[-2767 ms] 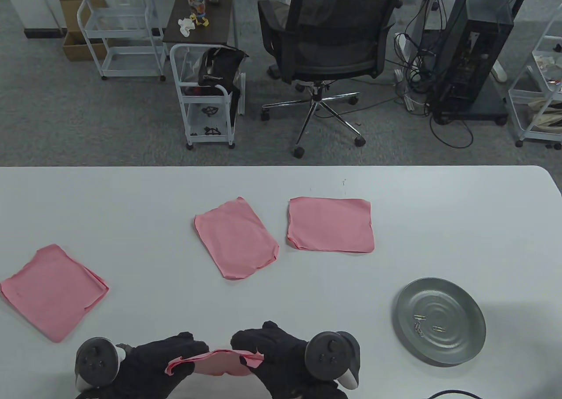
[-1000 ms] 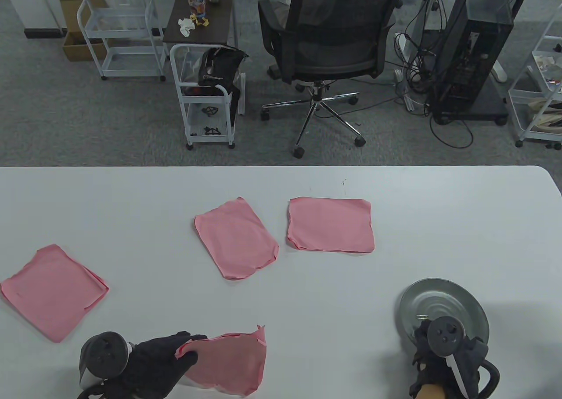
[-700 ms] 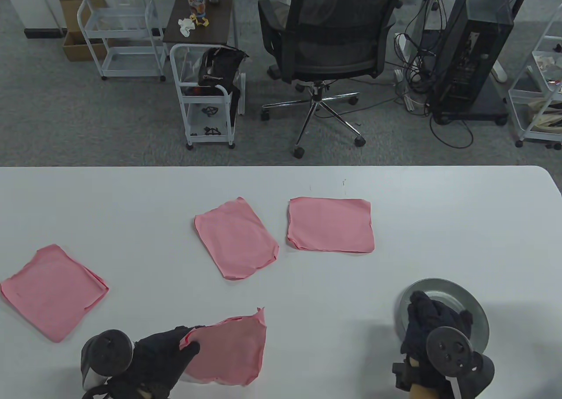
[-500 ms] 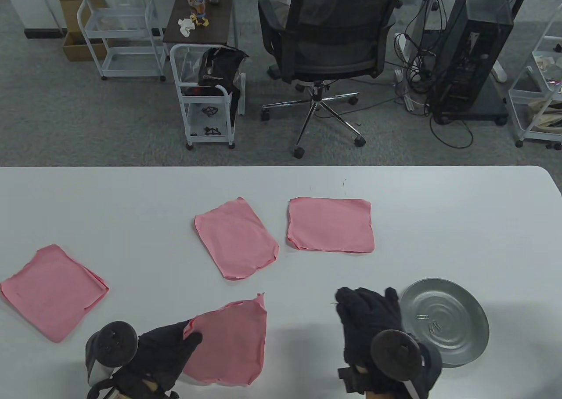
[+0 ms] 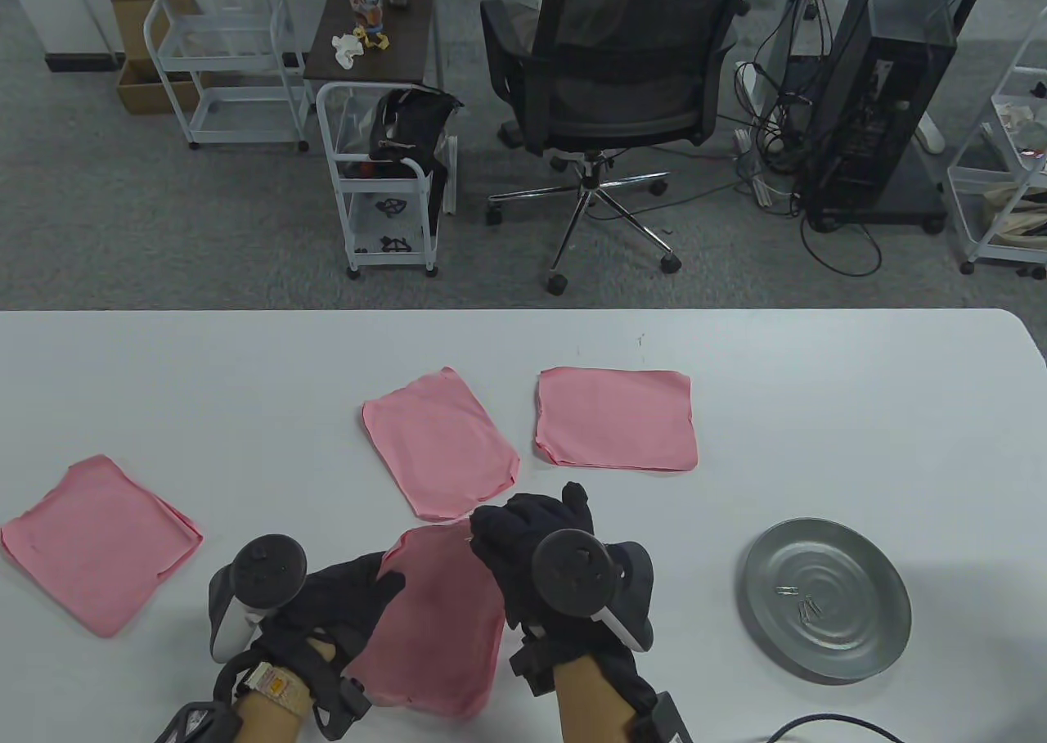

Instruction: Pinch and push to attach paper clips

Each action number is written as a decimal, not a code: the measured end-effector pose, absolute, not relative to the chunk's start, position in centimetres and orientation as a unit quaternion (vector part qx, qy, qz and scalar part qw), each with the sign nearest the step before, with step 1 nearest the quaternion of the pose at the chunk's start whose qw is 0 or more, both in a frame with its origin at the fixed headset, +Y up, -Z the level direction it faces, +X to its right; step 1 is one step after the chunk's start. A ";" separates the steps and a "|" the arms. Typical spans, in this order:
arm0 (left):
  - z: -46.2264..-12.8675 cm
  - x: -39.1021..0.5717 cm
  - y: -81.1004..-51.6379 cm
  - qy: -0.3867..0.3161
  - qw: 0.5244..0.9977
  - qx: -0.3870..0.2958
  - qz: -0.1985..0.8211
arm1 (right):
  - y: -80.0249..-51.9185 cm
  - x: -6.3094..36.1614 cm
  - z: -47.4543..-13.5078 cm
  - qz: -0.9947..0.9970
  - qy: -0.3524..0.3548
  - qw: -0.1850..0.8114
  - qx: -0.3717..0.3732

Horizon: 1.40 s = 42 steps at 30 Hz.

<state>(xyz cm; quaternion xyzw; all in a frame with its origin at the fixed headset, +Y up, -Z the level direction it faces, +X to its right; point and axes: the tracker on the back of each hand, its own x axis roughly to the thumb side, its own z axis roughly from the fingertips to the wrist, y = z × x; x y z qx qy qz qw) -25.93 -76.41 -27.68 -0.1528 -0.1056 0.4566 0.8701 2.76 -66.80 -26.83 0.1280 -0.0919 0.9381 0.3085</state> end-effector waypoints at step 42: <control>-28.1 -24.4 -77.2 -0.162 0.899 -0.166 0.371 | -69.9 2.5 -27.6 0.945 -0.078 0.278 0.151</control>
